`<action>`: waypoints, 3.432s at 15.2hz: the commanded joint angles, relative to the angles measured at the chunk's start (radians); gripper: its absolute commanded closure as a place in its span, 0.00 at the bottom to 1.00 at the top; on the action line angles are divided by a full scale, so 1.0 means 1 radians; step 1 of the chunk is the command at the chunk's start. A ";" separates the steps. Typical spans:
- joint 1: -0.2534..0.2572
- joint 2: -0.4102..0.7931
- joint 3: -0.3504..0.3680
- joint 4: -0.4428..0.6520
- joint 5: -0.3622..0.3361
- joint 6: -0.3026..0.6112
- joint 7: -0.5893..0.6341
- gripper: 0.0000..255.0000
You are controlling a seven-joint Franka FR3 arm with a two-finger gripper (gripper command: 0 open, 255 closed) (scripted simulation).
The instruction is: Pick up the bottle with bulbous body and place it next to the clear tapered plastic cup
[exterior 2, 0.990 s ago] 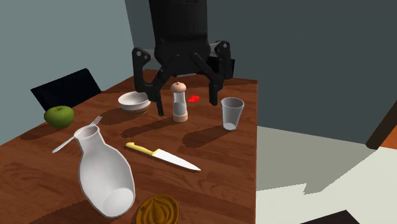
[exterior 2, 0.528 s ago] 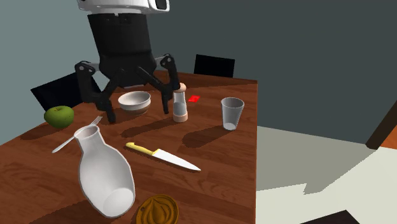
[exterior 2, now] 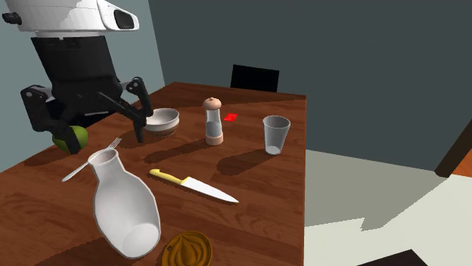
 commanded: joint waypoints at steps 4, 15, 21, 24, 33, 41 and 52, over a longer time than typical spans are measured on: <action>0.018 0.063 0.011 0.015 -0.034 0.045 0.036 0.00; 0.021 0.080 0.011 -0.031 -0.044 0.104 0.043 0.00; 0.021 0.079 0.011 -0.031 -0.044 0.104 0.042 1.00; 0.021 0.079 0.011 -0.031 -0.044 0.104 0.042 1.00; 0.017 0.052 0.012 0.035 -0.028 0.015 0.034 1.00; 0.015 0.034 0.012 0.125 -0.018 -0.089 0.031 1.00; 0.018 0.037 0.014 0.276 -0.020 -0.238 0.038 1.00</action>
